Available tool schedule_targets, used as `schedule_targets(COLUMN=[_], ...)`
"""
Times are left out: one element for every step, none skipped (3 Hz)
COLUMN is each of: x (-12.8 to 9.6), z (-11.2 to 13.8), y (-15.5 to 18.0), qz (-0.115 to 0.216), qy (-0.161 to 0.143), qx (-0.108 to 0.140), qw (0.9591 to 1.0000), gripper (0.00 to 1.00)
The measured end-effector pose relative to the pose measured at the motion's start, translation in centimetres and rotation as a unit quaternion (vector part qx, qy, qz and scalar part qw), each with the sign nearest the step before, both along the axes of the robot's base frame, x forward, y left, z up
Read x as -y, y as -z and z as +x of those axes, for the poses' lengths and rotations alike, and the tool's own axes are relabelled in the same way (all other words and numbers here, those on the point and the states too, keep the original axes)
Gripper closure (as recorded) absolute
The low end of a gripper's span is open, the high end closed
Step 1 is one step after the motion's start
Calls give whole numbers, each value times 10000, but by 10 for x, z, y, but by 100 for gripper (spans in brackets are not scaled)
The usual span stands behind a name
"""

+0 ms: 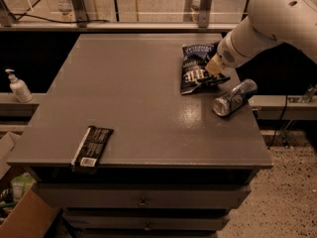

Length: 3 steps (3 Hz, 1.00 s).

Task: Move blue chip bag near redbull can

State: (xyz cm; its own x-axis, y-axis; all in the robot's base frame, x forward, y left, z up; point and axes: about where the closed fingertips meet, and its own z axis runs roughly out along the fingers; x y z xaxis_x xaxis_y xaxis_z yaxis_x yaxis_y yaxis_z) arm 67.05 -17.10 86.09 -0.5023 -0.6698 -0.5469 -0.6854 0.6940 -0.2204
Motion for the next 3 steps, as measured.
schedule_targets(x=[-3,1,2], z=[-13,-22,-27], y=[10,12,13], qz=[48,74,46], qy=[-33,-14,-2], qx=[-132,-188,-234], qw=[9999,9998,9997], gripper=[100,100,86])
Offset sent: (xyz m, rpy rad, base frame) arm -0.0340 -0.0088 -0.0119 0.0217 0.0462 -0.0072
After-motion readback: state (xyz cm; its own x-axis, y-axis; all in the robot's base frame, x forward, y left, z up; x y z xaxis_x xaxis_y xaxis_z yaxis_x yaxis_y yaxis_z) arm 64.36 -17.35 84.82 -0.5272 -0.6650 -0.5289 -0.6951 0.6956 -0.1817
